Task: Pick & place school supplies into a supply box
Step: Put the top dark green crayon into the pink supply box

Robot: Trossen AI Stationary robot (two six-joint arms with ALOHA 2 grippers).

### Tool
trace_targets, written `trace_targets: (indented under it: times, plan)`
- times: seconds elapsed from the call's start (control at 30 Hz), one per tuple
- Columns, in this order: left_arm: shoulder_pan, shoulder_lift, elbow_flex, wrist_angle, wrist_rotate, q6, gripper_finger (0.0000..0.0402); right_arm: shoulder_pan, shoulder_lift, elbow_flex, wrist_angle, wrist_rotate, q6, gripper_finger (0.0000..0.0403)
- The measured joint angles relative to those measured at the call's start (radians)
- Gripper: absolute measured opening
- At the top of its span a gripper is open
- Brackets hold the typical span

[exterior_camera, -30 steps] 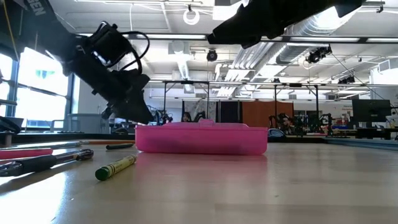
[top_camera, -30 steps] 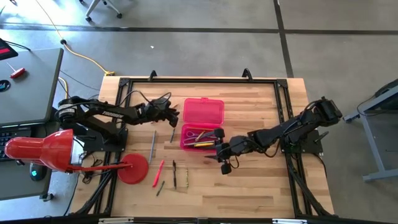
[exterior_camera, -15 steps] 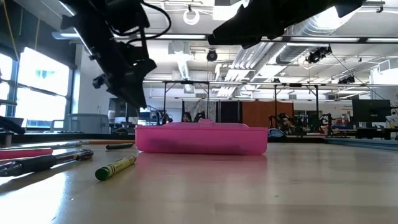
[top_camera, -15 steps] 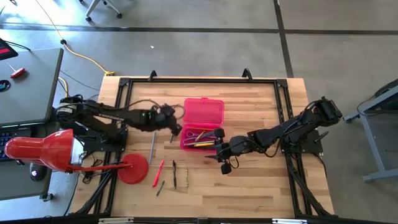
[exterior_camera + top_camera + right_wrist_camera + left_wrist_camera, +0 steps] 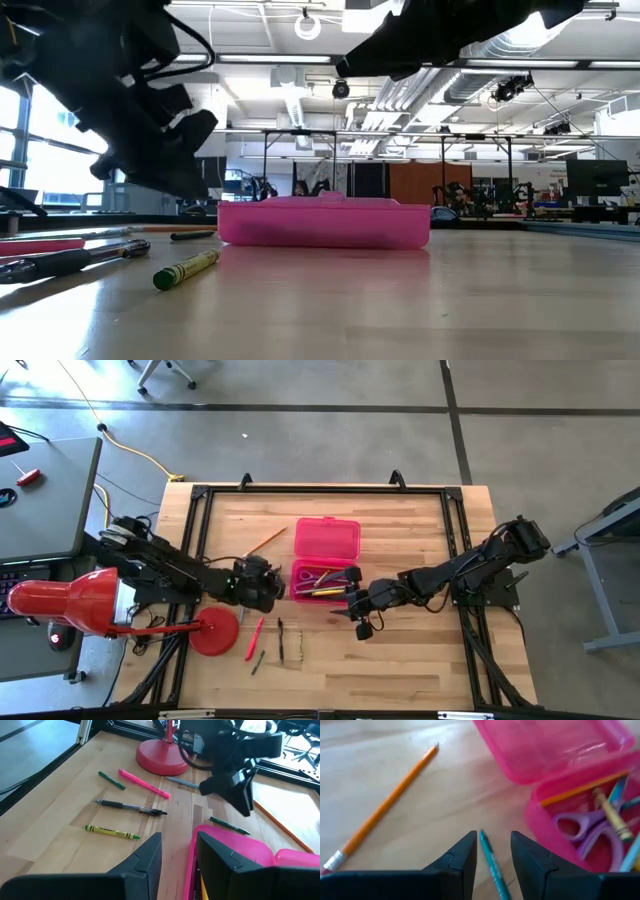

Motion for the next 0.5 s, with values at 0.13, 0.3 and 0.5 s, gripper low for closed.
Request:
trace_targets:
  times: [0.13, 0.3, 0.5]
  plan:
    - [-0.001, 0.075, 0.001, 0.077, 0.007, 0.006, 0.0149, 0.0, 0.0, 0.0, 0.0, 0.0, 0.0, 0.0101]
    - [-0.001, 0.174, 0.001, 0.118, 0.001, -0.046, 0.0149, 0.0, 0.0, 0.0, 0.0, 0.003, 0.019, 0.01]
    - [0.015, 0.201, 0.033, 0.125, 0.02, -0.024, 0.0149, 0.0, 0.0, 0.0, 0.001, 0.003, 0.02, 0.0101]
